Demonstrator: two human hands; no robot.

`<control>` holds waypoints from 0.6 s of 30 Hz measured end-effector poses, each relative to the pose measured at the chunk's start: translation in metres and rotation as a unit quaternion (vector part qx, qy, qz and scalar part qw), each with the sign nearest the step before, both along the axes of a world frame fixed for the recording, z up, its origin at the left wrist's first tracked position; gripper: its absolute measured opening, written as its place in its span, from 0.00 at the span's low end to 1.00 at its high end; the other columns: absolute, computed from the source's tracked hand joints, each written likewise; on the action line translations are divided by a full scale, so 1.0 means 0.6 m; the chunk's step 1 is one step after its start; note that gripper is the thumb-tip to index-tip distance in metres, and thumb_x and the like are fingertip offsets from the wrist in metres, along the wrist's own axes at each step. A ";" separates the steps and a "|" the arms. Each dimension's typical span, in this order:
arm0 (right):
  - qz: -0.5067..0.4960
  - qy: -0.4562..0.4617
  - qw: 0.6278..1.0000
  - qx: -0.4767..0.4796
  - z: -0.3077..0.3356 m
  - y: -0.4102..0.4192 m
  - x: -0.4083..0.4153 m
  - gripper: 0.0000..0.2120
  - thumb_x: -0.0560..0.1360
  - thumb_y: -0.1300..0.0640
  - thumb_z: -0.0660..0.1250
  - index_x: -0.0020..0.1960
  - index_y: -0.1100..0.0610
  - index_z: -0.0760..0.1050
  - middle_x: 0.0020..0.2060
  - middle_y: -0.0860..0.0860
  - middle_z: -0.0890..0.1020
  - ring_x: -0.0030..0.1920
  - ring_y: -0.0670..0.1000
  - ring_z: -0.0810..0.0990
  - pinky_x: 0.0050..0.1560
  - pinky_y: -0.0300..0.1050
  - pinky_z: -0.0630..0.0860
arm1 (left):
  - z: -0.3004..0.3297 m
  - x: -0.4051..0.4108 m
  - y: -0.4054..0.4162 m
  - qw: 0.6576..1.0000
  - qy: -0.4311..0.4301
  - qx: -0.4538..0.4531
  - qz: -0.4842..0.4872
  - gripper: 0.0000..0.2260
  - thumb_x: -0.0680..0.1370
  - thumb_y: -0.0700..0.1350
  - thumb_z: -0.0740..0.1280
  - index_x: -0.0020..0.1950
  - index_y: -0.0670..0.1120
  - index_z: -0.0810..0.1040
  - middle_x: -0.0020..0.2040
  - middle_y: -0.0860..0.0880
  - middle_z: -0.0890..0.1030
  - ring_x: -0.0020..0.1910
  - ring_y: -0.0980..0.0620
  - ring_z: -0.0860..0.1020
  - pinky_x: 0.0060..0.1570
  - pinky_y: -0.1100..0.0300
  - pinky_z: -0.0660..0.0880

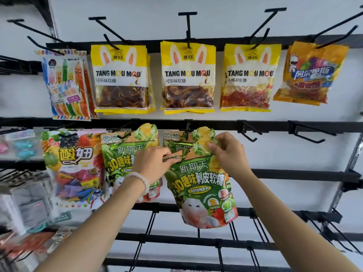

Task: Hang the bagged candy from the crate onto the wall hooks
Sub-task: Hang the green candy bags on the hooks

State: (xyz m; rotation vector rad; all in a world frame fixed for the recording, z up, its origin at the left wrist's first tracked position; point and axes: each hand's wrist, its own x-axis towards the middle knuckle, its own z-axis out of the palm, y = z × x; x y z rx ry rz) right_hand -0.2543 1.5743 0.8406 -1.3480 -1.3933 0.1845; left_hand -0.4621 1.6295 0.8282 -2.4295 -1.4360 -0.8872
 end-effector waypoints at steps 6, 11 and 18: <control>-0.010 0.026 0.999 0.030 0.018 0.002 -0.002 0.11 0.73 0.52 0.69 0.50 0.56 0.71 0.35 0.48 0.74 0.37 0.48 0.73 0.32 0.36 0.68 | 0.045 -0.012 -0.008 0.997 -0.022 0.072 0.017 0.14 0.74 0.61 0.63 0.47 0.52 0.80 0.41 0.55 0.81 0.32 0.57 0.71 0.37 0.62 0.66; -0.029 0.040 0.998 0.040 0.039 0.010 -0.011 0.14 0.73 0.52 0.68 0.55 0.58 0.71 0.37 0.45 0.72 0.37 0.42 0.71 0.33 0.33 0.68 | 0.066 -0.014 0.001 0.995 -0.024 0.095 0.035 0.16 0.73 0.62 0.64 0.50 0.53 0.80 0.46 0.55 0.81 0.40 0.53 0.77 0.39 0.59 0.69; -0.044 0.015 0.999 0.003 0.034 0.026 -0.004 0.16 0.74 0.52 0.68 0.58 0.59 0.71 0.43 0.50 0.74 0.41 0.47 0.72 0.32 0.34 0.68 | 0.056 -0.005 0.026 0.998 0.001 0.054 0.043 0.16 0.74 0.63 0.62 0.49 0.54 0.79 0.43 0.55 0.81 0.34 0.54 0.72 0.43 0.57 0.72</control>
